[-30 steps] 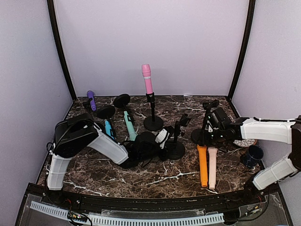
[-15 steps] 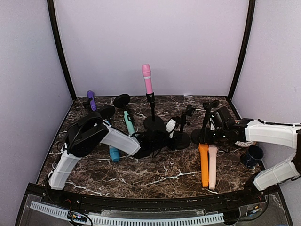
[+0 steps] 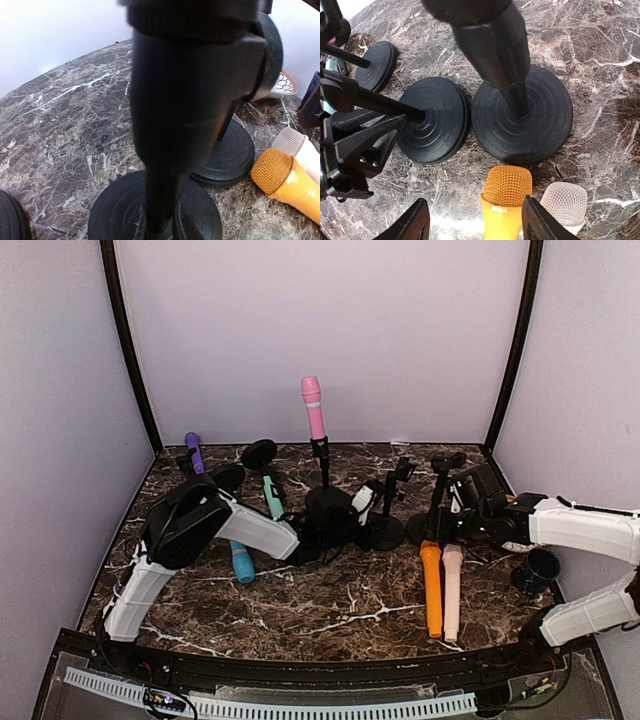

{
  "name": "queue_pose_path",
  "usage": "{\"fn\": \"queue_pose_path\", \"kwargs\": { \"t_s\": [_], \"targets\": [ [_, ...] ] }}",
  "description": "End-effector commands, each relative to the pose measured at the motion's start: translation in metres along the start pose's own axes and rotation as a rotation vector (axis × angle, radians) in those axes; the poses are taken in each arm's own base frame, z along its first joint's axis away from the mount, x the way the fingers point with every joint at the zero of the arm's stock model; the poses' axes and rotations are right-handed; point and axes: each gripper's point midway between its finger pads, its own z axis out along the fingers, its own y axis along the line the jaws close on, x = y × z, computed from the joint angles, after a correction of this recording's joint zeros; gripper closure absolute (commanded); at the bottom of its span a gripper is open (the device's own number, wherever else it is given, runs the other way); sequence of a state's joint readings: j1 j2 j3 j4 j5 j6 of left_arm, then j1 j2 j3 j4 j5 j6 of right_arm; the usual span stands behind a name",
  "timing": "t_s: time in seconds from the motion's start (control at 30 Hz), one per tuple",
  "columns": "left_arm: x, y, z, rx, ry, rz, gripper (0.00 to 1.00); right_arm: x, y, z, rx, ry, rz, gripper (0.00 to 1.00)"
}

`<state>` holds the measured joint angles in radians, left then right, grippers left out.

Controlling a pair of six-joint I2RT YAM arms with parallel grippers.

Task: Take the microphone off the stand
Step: Move the microphone stand to the center of the board, then pick up the microphone stand with the microphone from the center of the board.

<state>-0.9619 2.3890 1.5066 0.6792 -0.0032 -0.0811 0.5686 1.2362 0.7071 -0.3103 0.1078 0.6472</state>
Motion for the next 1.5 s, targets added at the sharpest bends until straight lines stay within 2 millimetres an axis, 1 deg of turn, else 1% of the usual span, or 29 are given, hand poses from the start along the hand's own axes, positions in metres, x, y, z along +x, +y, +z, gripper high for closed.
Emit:
{"fn": "queue_pose_path", "kwargs": {
  "t_s": [0.0,0.03,0.07,0.1,0.13,0.23,0.4,0.57,0.6,0.63,0.73,0.77,0.8,0.87,0.9,0.93,0.97,1.0,1.03,1.07,1.1,1.13,1.17,1.2,1.23,1.27,1.3,1.43,1.47],
  "targets": [
    [0.028,-0.005,-0.008,0.058,0.097,0.006,0.74,-0.014,0.012,-0.013,-0.072,-0.080,-0.017,0.32],
    [0.018,-0.007,-0.014,0.066,0.073,0.007,0.69,-0.017,0.014,-0.016,-0.085,-0.096,-0.023,0.31],
    [0.013,-0.008,-0.018,0.071,0.062,0.008,0.67,-0.019,0.016,-0.019,-0.097,-0.110,-0.028,0.30],
    [0.000,-0.009,-0.025,0.073,0.036,0.012,0.63,-0.021,0.017,-0.022,-0.107,-0.124,-0.034,0.30],
    [-0.005,-0.009,-0.028,0.072,0.026,0.015,0.62,-0.024,0.019,-0.026,-0.115,-0.138,-0.041,0.29],
    [-0.031,-0.010,-0.049,0.063,-0.023,0.028,0.54,-0.033,0.023,-0.037,-0.137,-0.186,-0.061,0.27],
    [-0.061,-0.012,-0.081,0.066,-0.077,0.032,0.43,-0.047,0.033,-0.060,-0.201,-0.271,-0.097,0.25],
    [-0.082,-0.006,-0.123,0.033,-0.112,0.023,0.36,-0.065,0.046,-0.098,-0.292,-0.398,-0.126,0.24],
    [-0.092,-0.004,-0.132,0.023,-0.125,0.021,0.34,-0.070,0.050,-0.109,-0.317,-0.429,-0.137,0.23],
    [-0.087,0.001,-0.138,0.011,-0.109,0.014,0.33,-0.075,0.055,-0.120,-0.344,-0.458,-0.150,0.23],
    [-0.086,0.020,-0.160,-0.004,-0.063,-0.049,0.32,-0.094,0.069,-0.156,-0.396,-0.547,-0.194,0.21],
    [-0.087,0.033,-0.165,-0.022,-0.056,-0.068,0.32,-0.100,0.073,-0.167,-0.407,-0.573,-0.212,0.20],
    [-0.087,0.036,-0.175,-0.021,-0.033,-0.089,0.32,-0.107,0.078,-0.176,-0.417,-0.595,-0.229,0.18],
    [-0.090,0.053,-0.190,-0.039,-0.001,-0.125,0.30,-0.119,0.087,-0.188,-0.423,-0.618,-0.259,0.16],
    [-0.090,0.057,-0.195,-0.035,0.011,-0.141,0.29,-0.126,0.091,-0.192,-0.423,-0.626,-0.272,0.15],
    [-0.093,0.064,-0.206,-0.029,0.026,-0.177,0.29,-0.129,0.100,-0.193,-0.446,-0.614,-0.297,0.14],
    [-0.094,0.065,-0.211,-0.013,0.033,-0.197,0.28,-0.134,0.108,-0.194,-0.458,-0.607,-0.315,0.14],
    [-0.096,0.075,-0.221,-0.030,0.041,-0.232,0.28,-0.140,0.116,-0.194,-0.469,-0.602,-0.329,0.13],
    [-0.091,0.076,-0.227,-0.026,0.068,-0.251,0.28,-0.145,0.122,-0.191,-0.475,-0.589,-0.340,0.13],
    [-0.099,0.085,-0.237,-0.042,0.053,-0.268,0.28,-0.150,0.129,-0.190,-0.483,-0.579,-0.348,0.13],
    [-0.101,0.086,-0.243,-0.038,0.057,-0.278,0.26,-0.155,0.135,-0.185,-0.488,-0.565,-0.353,0.13],
    [-0.103,0.096,-0.254,-0.058,0.066,-0.301,0.26,-0.158,0.143,-0.183,-0.499,-0.552,-0.360,0.12],
    [-0.098,0.096,-0.259,-0.049,0.098,-0.324,0.25,-0.161,0.149,-0.174,-0.499,-0.530,-0.365,0.12],
    [-0.104,0.106,-0.270,-0.066,0.083,-0.336,0.25,-0.164,0.155,-0.169,-0.500,-0.516,-0.369,0.12],
    [-0.103,0.107,-0.278,-0.061,0.103,-0.350,0.25,-0.169,0.162,-0.166,-0.502,-0.506,-0.375,0.11],
    [-0.102,0.119,-0.285,-0.086,0.108,-0.363,0.25,-0.170,0.168,-0.159,-0.495,-0.486,-0.380,0.11],
    [-0.100,0.122,-0.294,-0.096,0.121,-0.352,0.25,-0.171,0.172,-0.151,-0.483,-0.469,-0.383,0.11],
    [-0.098,0.156,-0.328,-0.226,0.127,-0.317,0.25,-0.173,0.190,-0.113,-0.403,-0.389,-0.398,0.11],
    [-0.098,0.170,-0.338,-0.275,0.117,-0.320,0.24,-0.172,0.195,-0.103,-0.389,-0.368,-0.404,0.11]
  ]
}}
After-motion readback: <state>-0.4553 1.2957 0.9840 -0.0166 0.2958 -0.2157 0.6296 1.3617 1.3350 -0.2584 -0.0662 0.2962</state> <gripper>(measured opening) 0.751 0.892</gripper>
